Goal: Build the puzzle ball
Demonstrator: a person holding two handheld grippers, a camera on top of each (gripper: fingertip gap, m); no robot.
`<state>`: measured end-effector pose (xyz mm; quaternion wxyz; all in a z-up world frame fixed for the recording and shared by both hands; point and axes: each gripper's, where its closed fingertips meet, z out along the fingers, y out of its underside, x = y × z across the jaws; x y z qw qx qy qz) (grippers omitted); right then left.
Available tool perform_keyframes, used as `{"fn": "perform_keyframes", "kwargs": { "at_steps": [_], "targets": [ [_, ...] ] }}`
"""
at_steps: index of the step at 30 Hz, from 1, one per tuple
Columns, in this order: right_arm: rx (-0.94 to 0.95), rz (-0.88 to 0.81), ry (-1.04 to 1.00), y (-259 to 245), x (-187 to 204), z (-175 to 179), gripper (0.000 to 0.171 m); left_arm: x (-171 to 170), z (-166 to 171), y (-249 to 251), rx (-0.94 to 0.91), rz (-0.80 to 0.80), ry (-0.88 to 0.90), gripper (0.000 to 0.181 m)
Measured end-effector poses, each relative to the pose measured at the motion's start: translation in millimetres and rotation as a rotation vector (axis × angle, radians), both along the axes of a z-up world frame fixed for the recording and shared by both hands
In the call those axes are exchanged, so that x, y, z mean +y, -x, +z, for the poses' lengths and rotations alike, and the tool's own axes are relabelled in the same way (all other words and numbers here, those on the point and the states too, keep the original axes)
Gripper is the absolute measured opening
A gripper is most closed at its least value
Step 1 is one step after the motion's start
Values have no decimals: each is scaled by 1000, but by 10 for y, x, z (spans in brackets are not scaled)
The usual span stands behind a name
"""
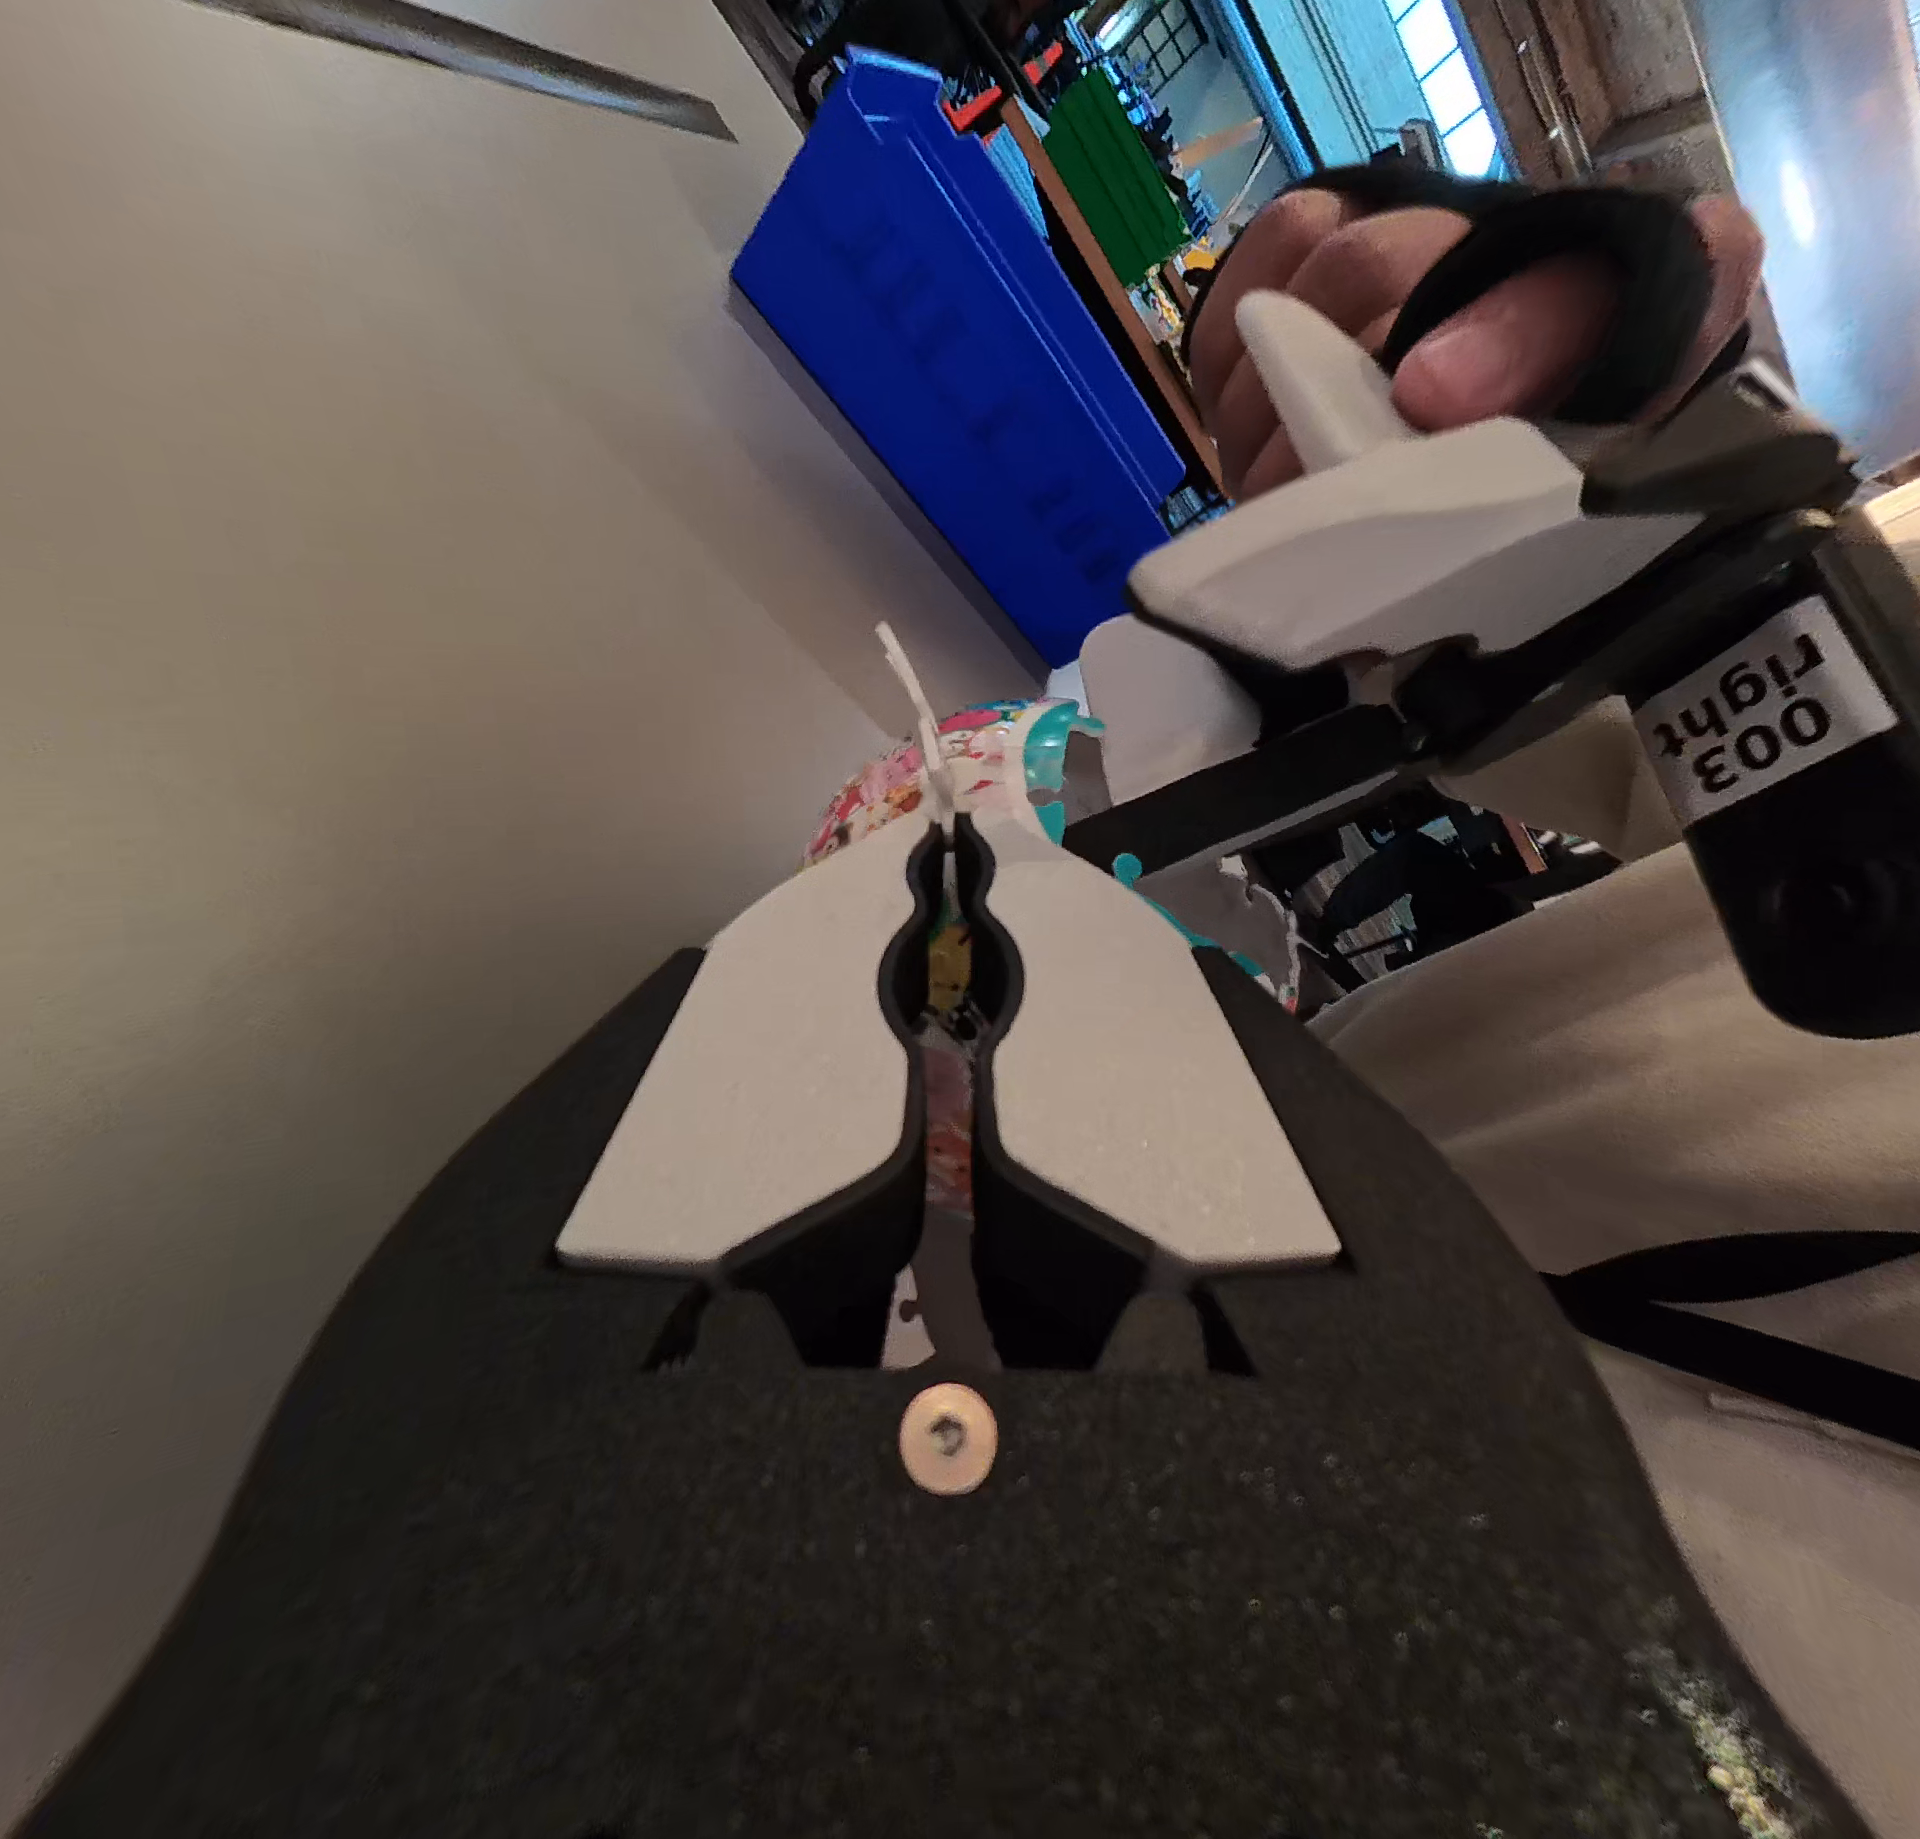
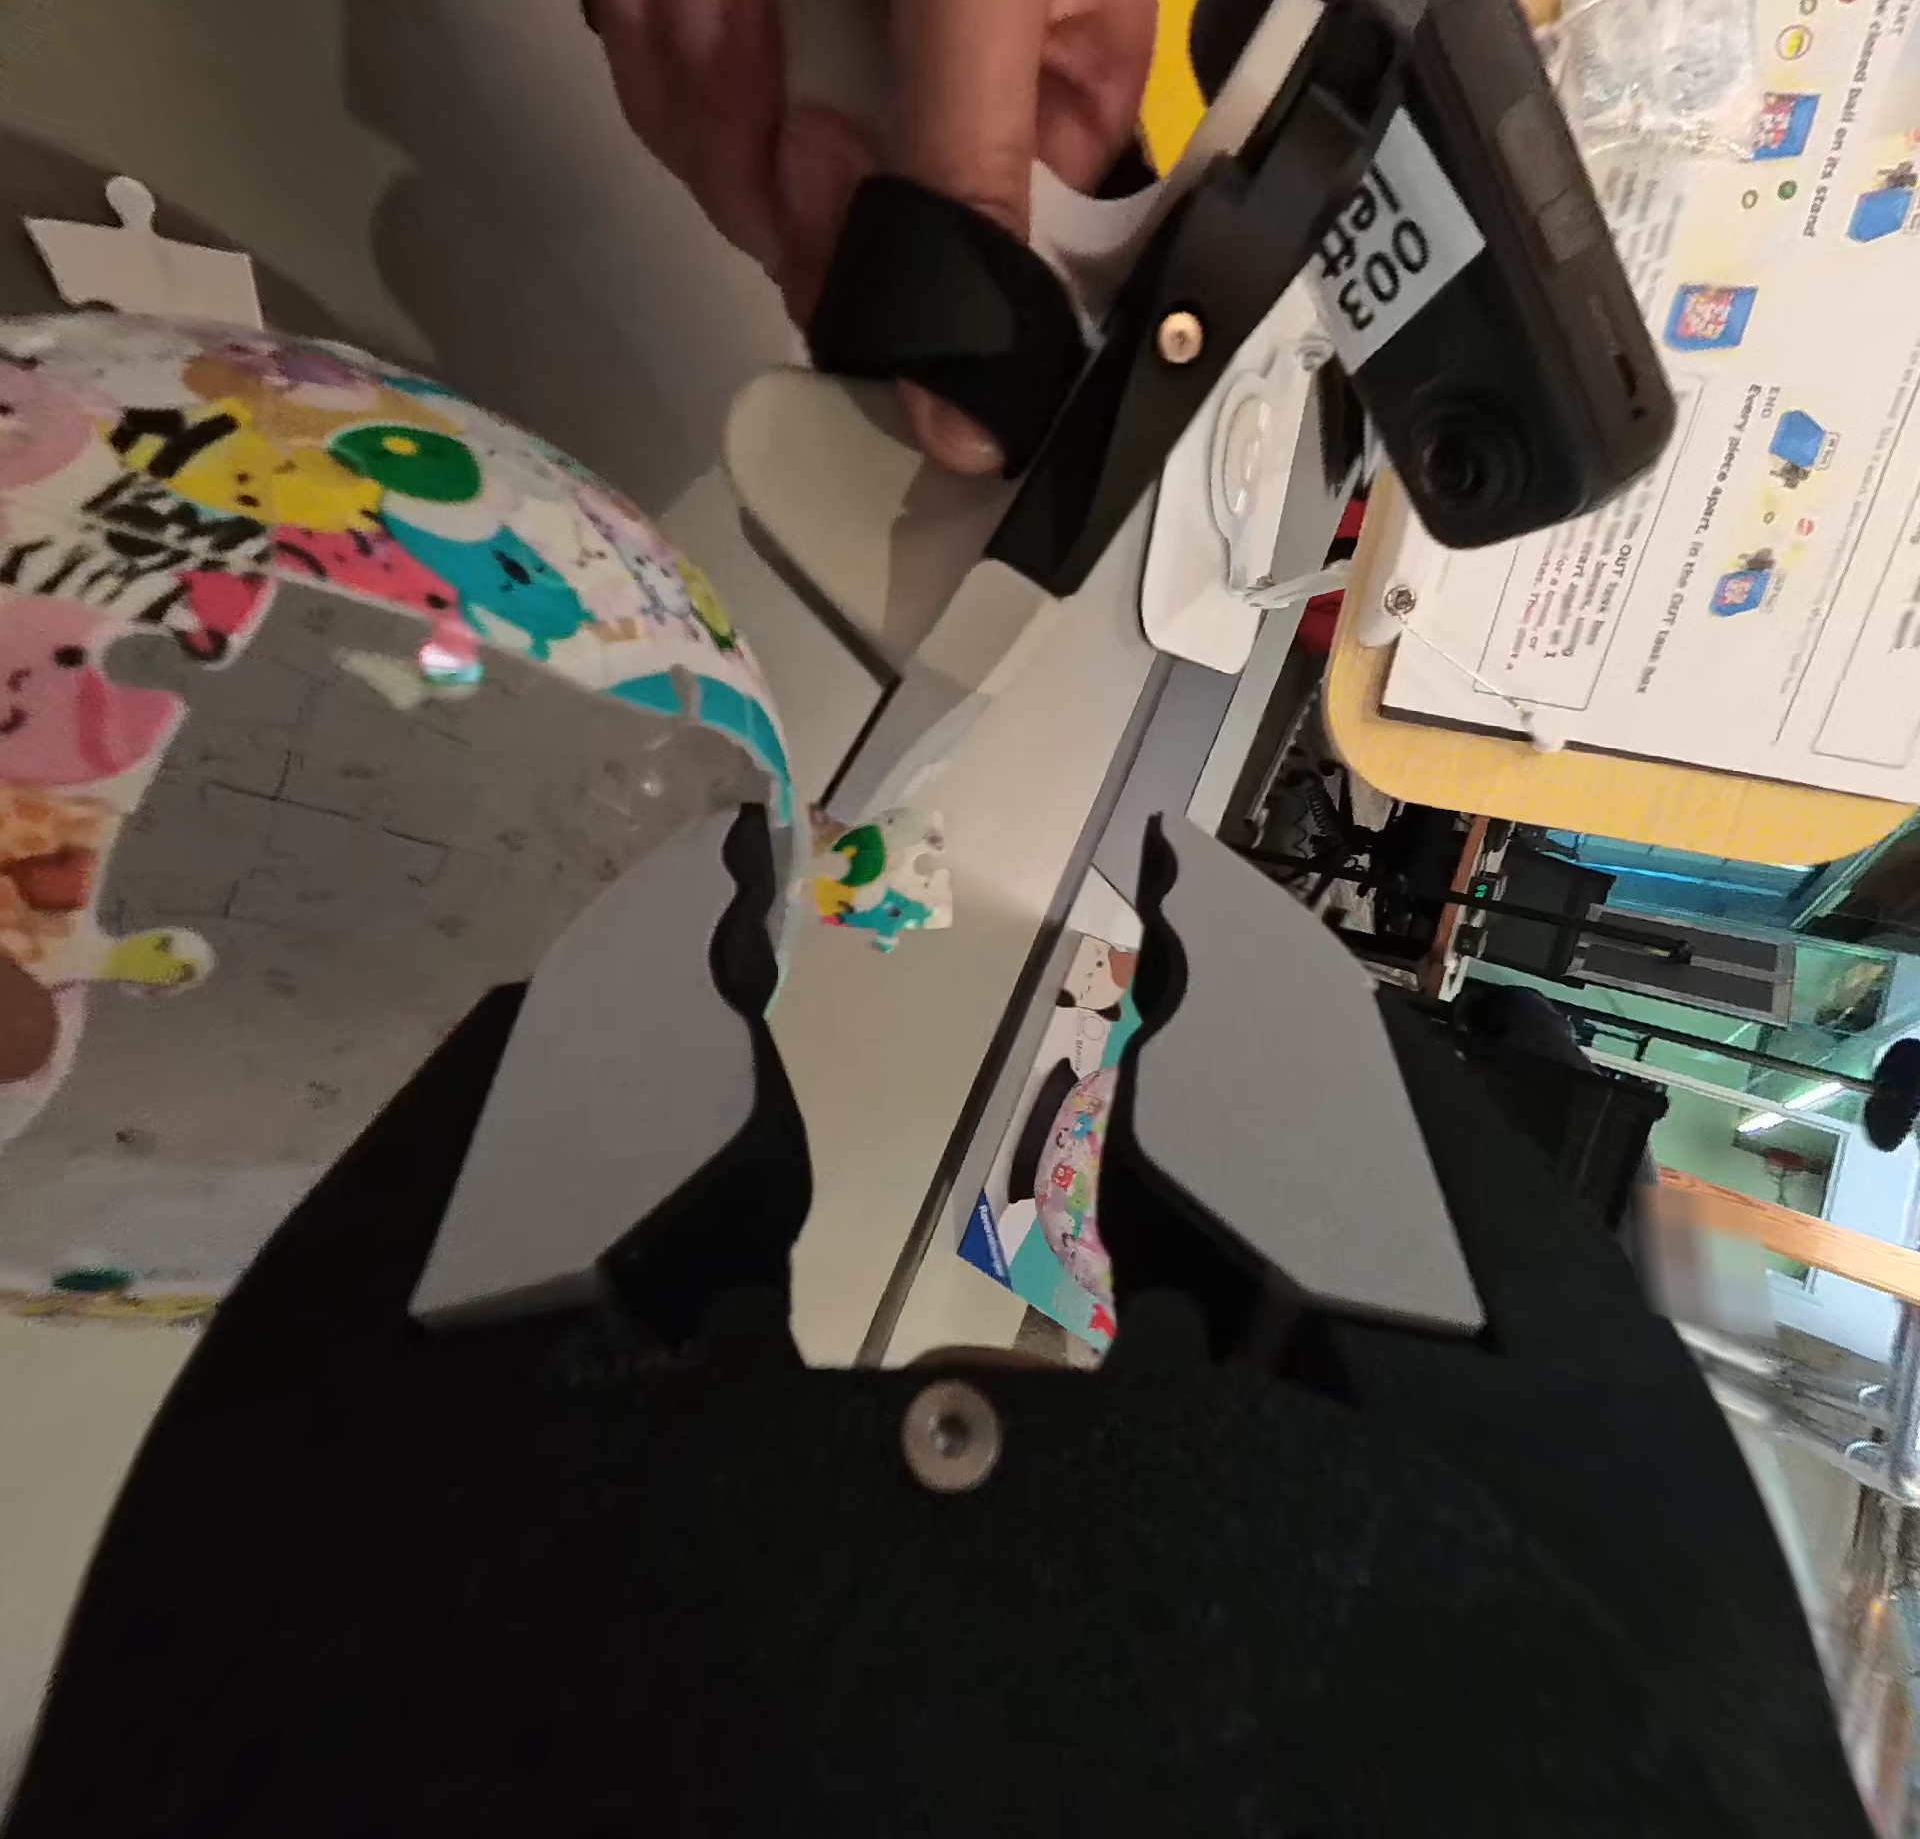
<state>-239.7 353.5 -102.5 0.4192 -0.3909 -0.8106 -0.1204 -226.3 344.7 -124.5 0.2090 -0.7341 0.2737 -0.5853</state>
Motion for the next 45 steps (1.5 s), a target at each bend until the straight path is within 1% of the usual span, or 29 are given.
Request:
{"fn": "perform_keyframes", "kwargs": {
  "at_steps": [4,6,9,12,15,20,24,28,31,38,40,42,45],
  "targets": [
    [-8,10,5,11,-33,-24,68,27,7,46,-1,12,-5,1],
    [4,-4,-5,19,0,-13,66,-17,-17,25,4,-4,0,1],
    [11,-36,8,11,41,-13,72,-52,-55,1,12,-6,-2,1],
    [-1,-18,-5,4,14,-23,67,-19,-28,41,5,5,-4,1],
    [-1,-6,-13,12,-10,-10,65,27,1,90,-1,23,-12,1],
    [5,-26,1,3,11,-15,69,-70,-29,6,1,-22,-1,1],
    [1,-13,-16,-1,-12,-9,67,-4,13,28,-16,-5,0,1],
    [9,-15,-11,3,-9,1,69,39,17,-4,-20,-32,17,1],
    [13,-26,-23,-5,19,11,70,-24,-35,-25,6,-76,23,1],
    [11,-14,-37,-16,-7,-4,65,55,-15,21,-11,-54,32,1],
    [17,-20,-33,-12,0,2,67,-13,-40,-24,-12,-85,48,1],
    [19,-28,-25,-16,6,3,74,-41,-56,-48,-3,-90,40,1],
    [14,-21,-29,-29,-4,-6,71,-4,-30,-20,0,-77,26,1]
  ]
}}
